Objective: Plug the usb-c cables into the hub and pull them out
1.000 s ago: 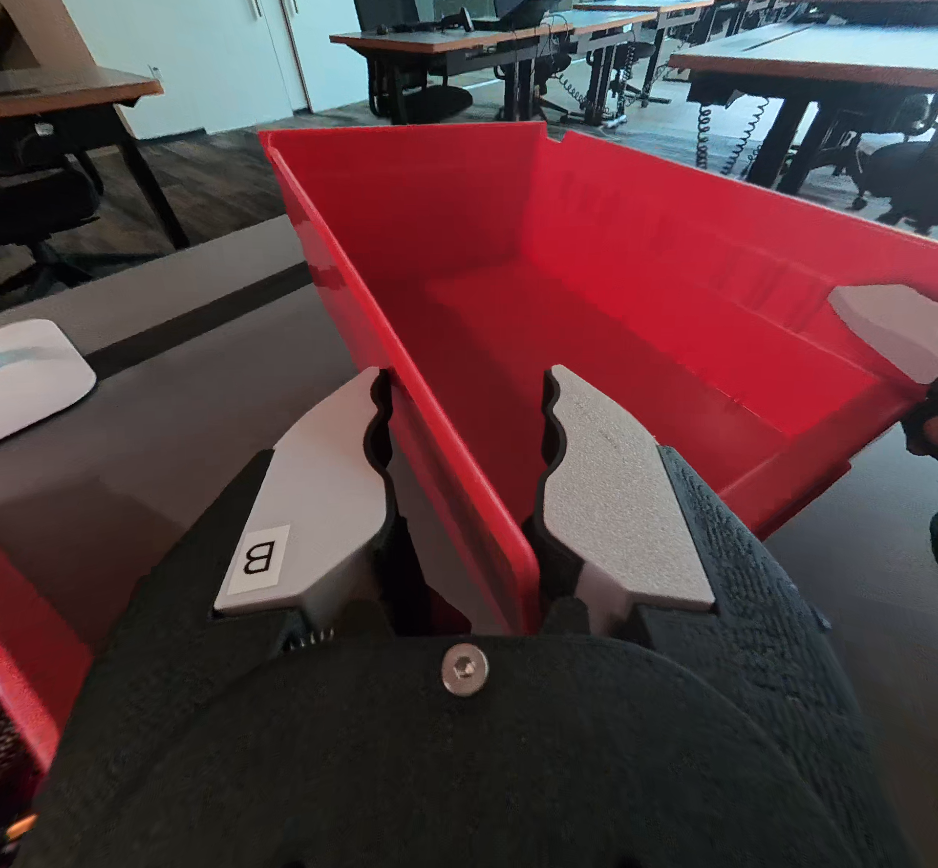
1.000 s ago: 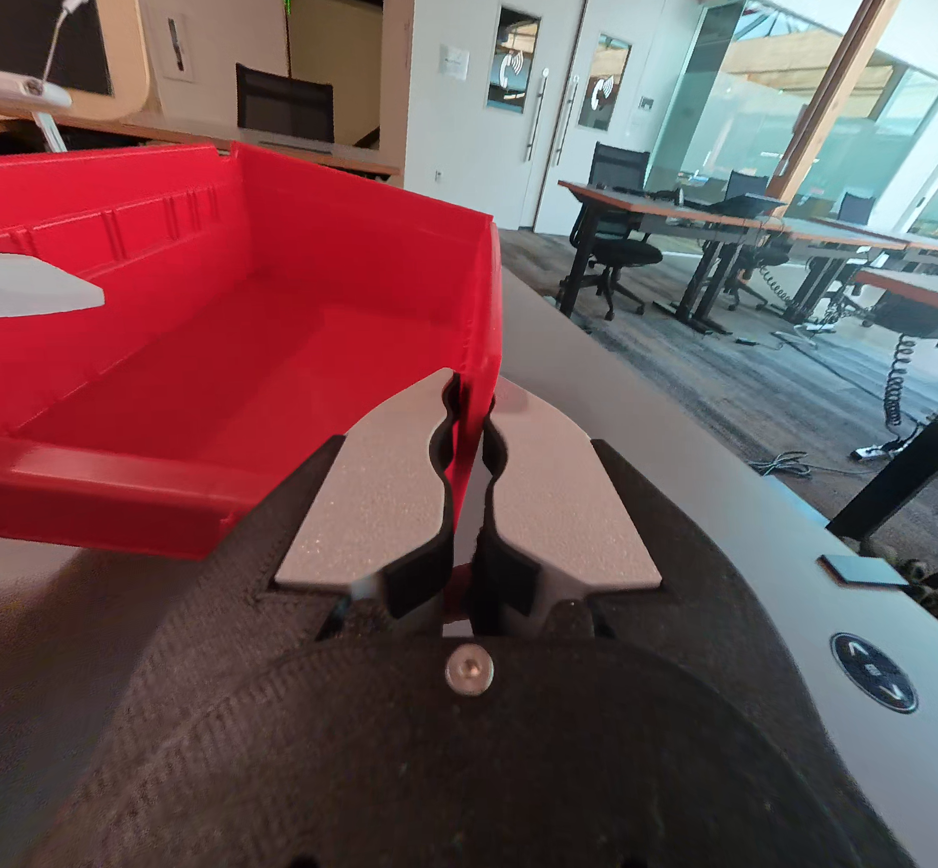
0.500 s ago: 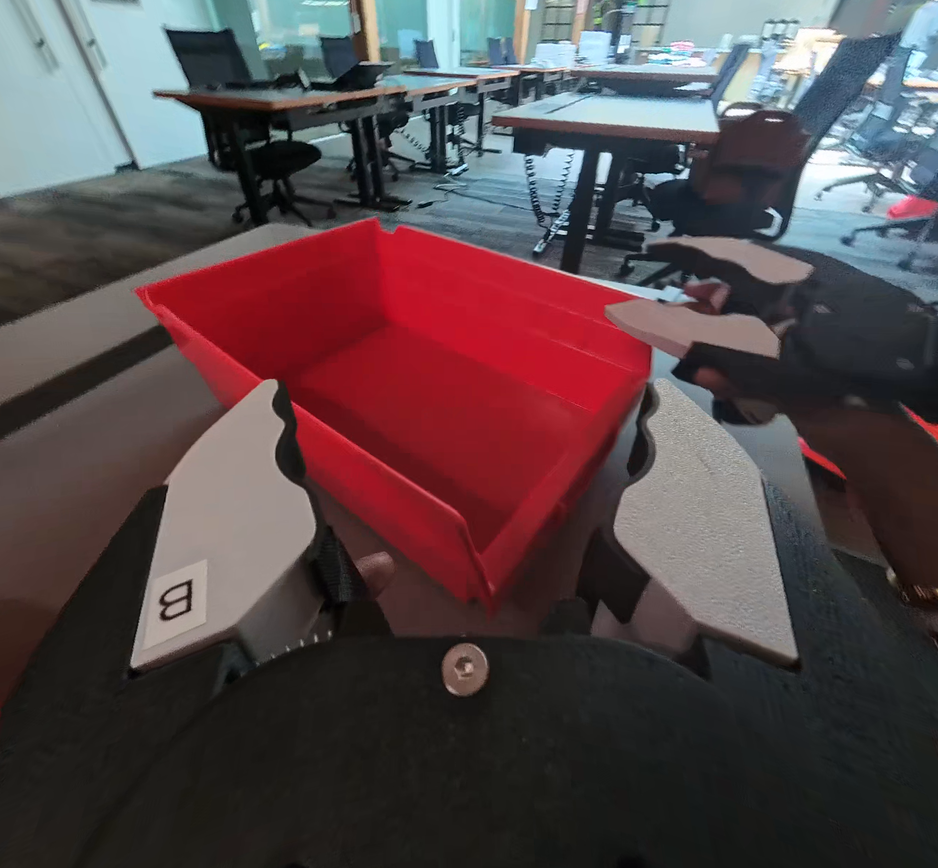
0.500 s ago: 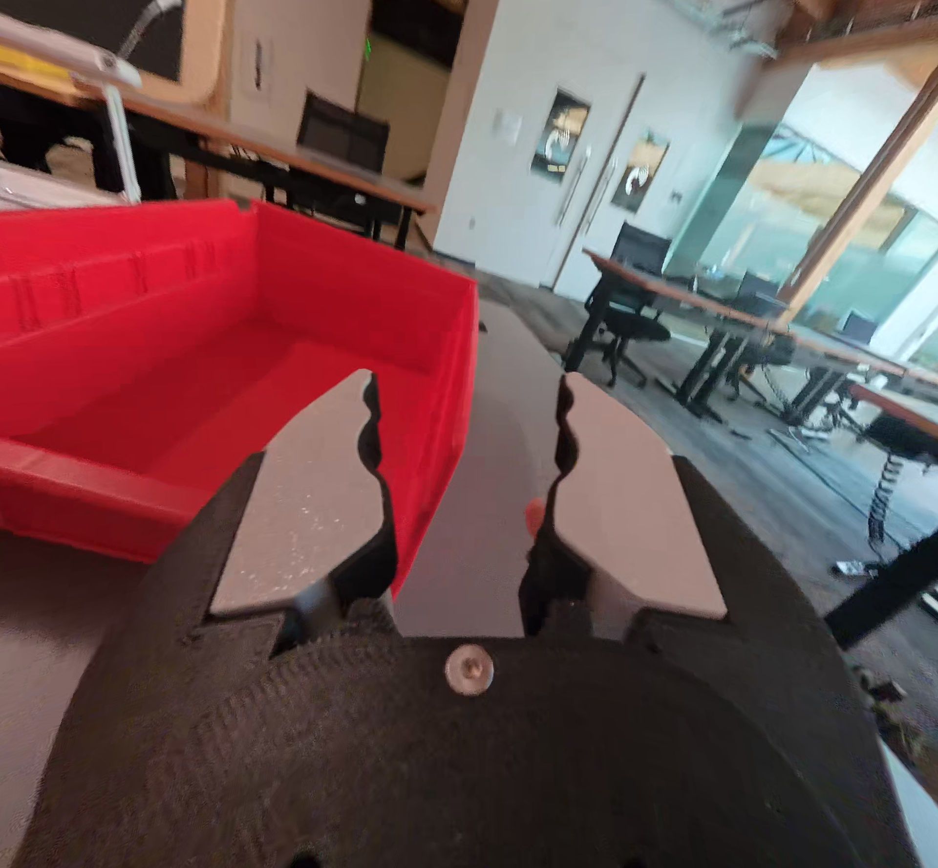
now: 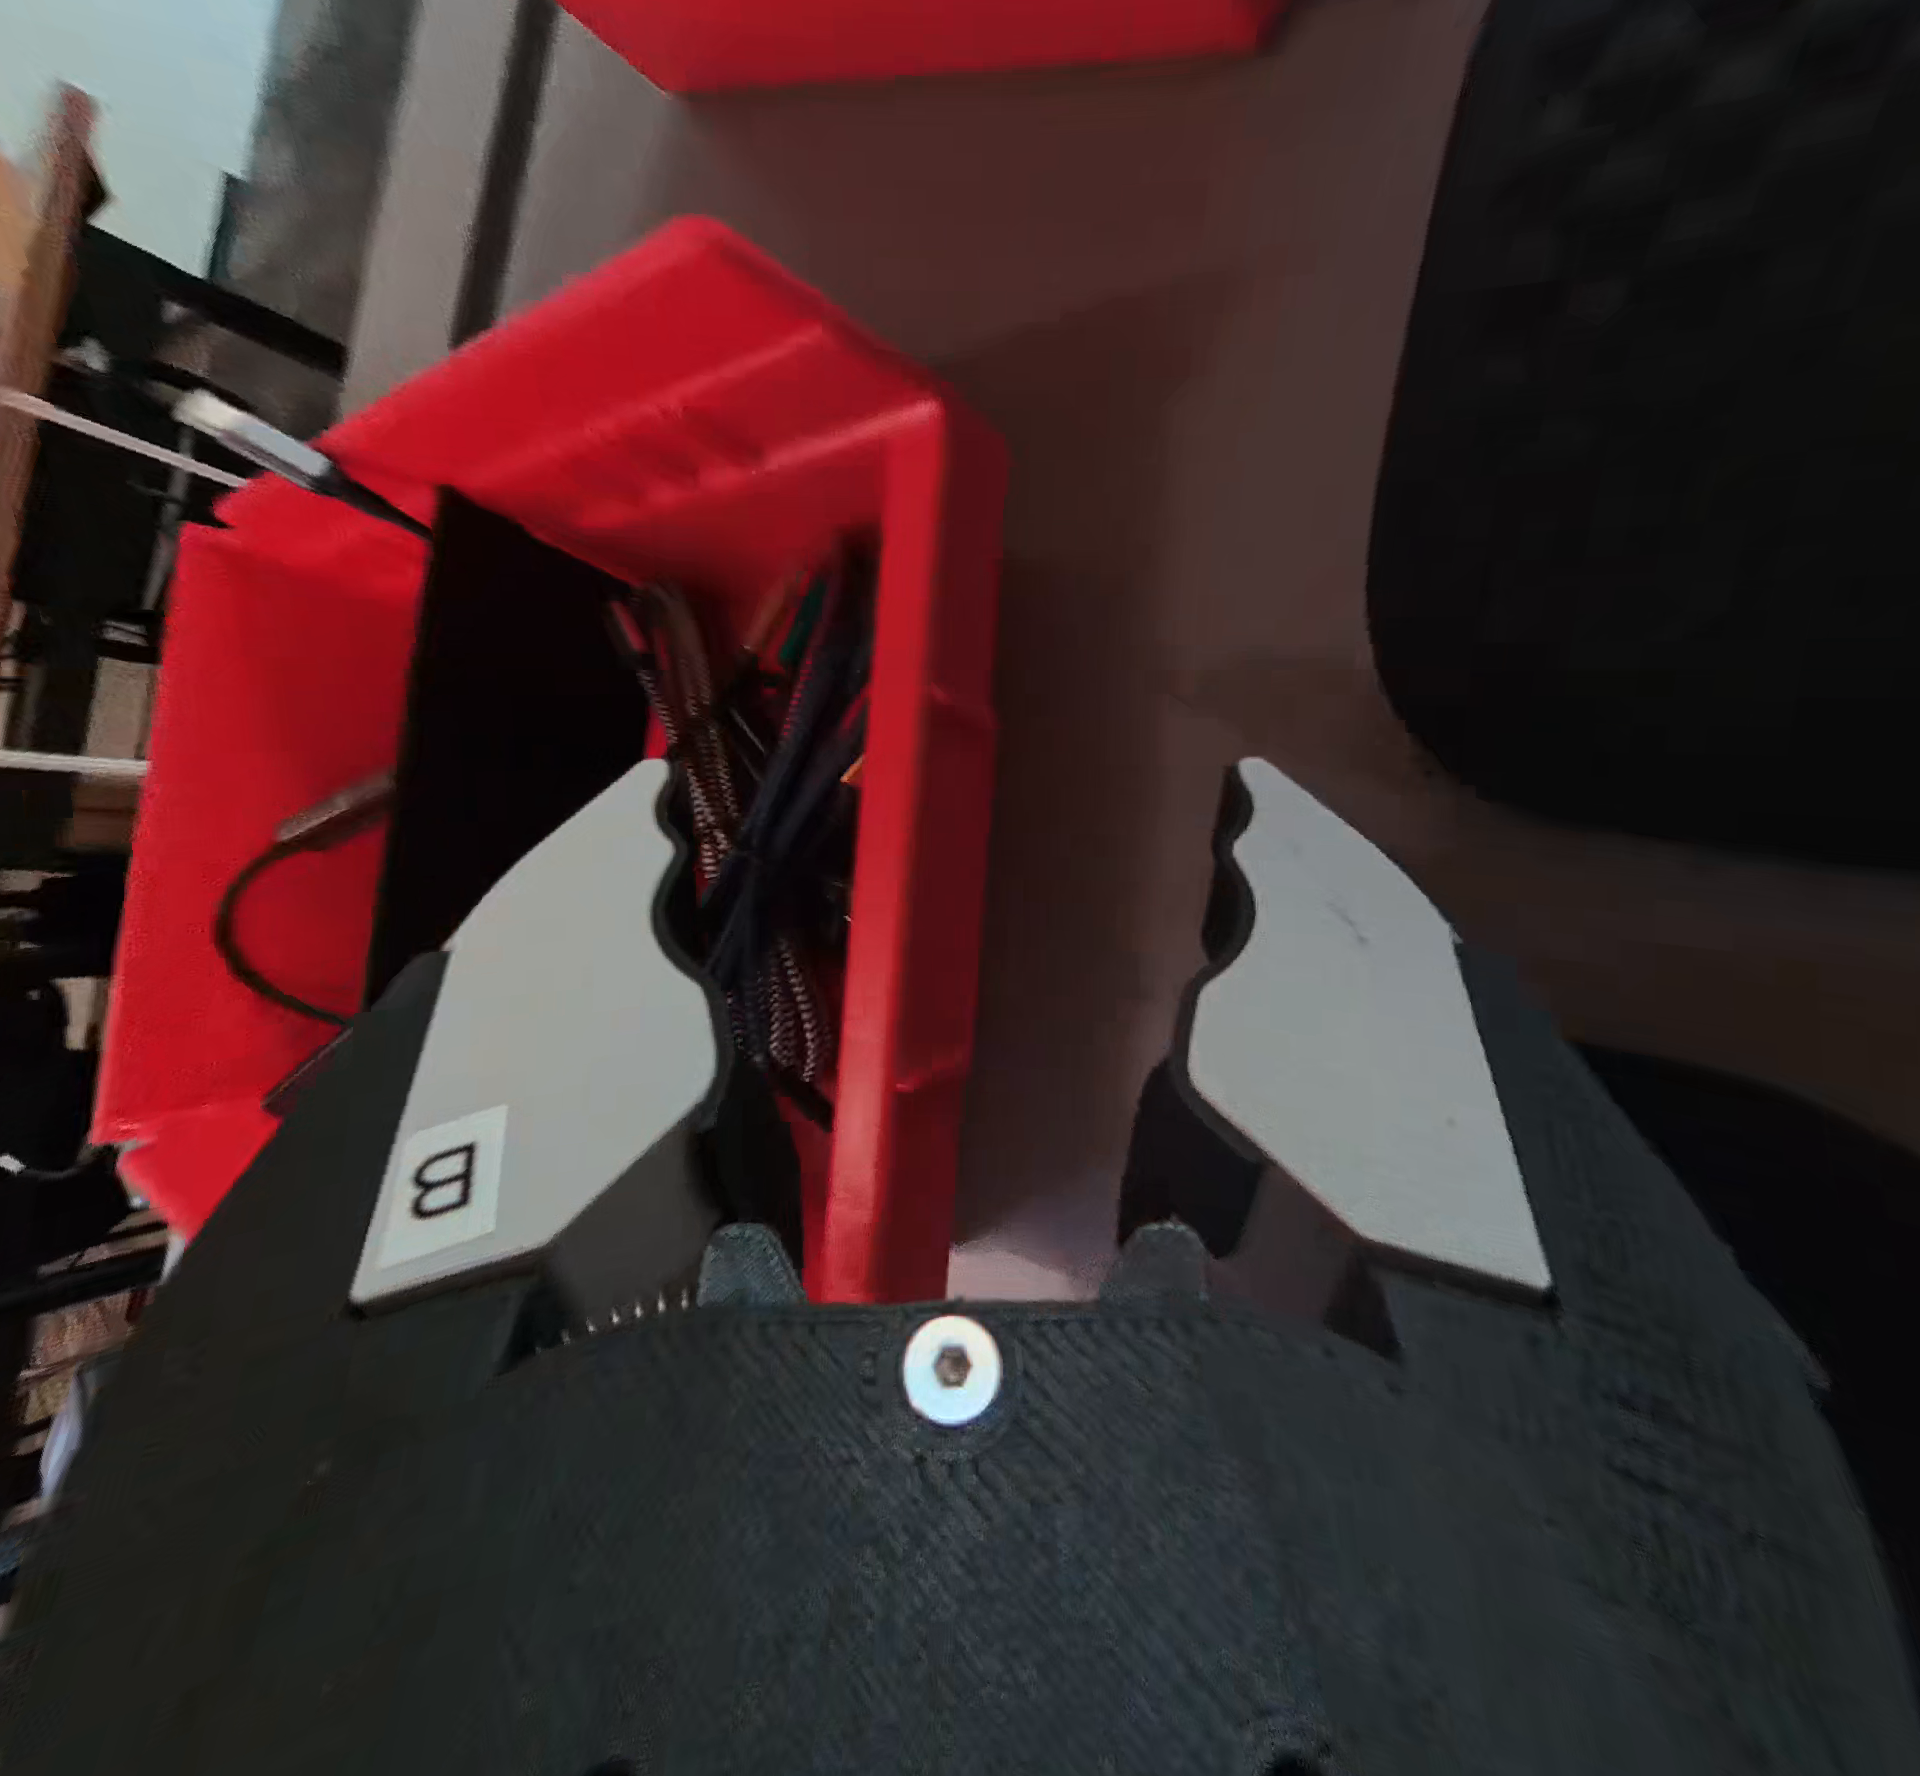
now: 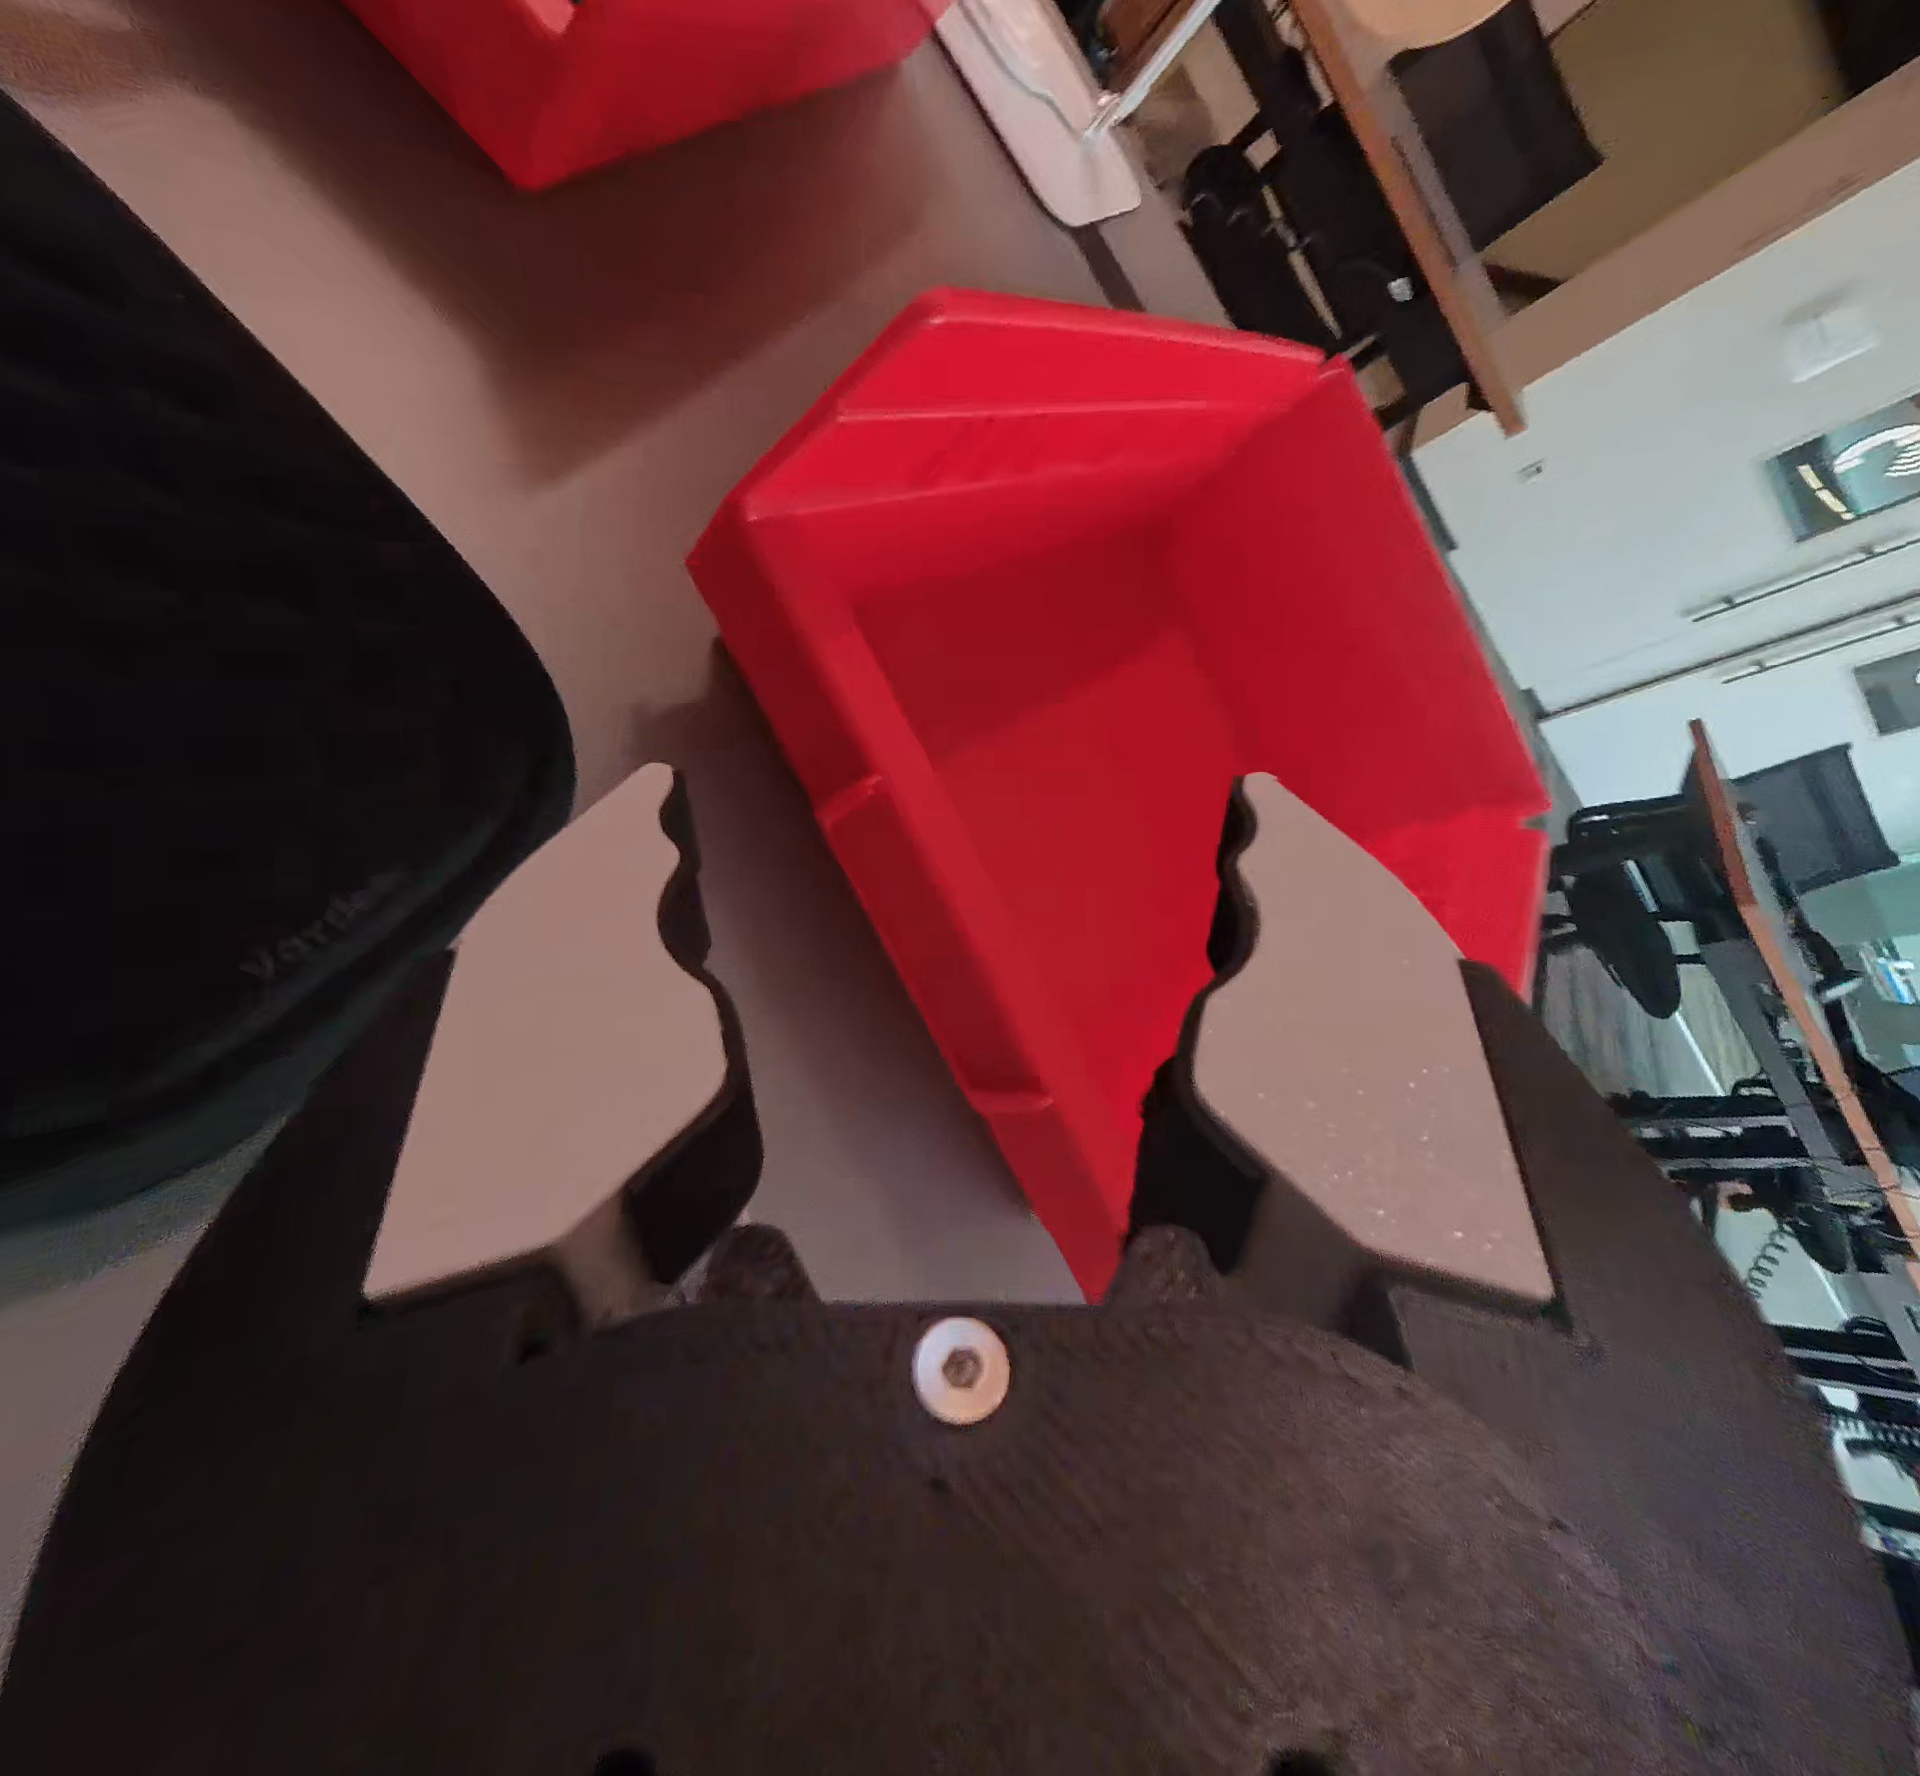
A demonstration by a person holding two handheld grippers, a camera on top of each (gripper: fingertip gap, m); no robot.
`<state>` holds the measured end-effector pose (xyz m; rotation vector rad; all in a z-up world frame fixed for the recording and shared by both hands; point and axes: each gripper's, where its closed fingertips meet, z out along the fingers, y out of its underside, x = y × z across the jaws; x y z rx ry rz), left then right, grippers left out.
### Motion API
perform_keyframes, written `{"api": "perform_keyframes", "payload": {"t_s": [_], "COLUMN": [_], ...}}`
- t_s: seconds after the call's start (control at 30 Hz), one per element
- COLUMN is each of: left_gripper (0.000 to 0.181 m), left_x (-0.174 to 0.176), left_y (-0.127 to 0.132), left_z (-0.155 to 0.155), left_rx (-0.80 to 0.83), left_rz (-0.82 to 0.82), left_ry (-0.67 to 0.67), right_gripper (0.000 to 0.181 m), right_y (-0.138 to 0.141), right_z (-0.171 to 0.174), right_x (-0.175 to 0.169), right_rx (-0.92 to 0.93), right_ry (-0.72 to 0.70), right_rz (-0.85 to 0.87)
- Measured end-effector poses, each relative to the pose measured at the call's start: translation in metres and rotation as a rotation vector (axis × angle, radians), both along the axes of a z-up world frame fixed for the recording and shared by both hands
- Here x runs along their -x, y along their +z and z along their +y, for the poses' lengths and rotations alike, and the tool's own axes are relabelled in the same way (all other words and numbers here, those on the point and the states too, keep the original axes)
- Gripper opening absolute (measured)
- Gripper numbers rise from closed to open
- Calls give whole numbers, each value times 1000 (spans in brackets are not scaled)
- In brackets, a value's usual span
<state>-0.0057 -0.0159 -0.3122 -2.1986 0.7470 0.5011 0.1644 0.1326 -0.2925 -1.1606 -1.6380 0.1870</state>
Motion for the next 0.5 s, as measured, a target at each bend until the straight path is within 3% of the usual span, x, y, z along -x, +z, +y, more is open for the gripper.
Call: {"api": "perform_keyframes", "payload": {"t_s": [0.2, 0.33, 0.37, 0.5], "left_gripper": [67, 32, 29, 29], "left_x": [29, 51, 52, 60], "left_y": [-26, -41, -43, -42], "left_z": [10, -1, -3, -14], "left_rx": [112, 226, 225, 185], "left_rz": [258, 313, 300, 264], "left_ry": [51, 100, 100, 109], "right_gripper": [79, 52, 41, 38], "right_y": [-37, -49, -49, -50], "right_z": [10, 23, 26, 27], "right_x": [12, 17, 19, 26], "right_rx": [-93, -235, -282, -325], "right_ry": [-34, -59, -65, -62], "right_rz": [-188, -242, -246, -252]}}
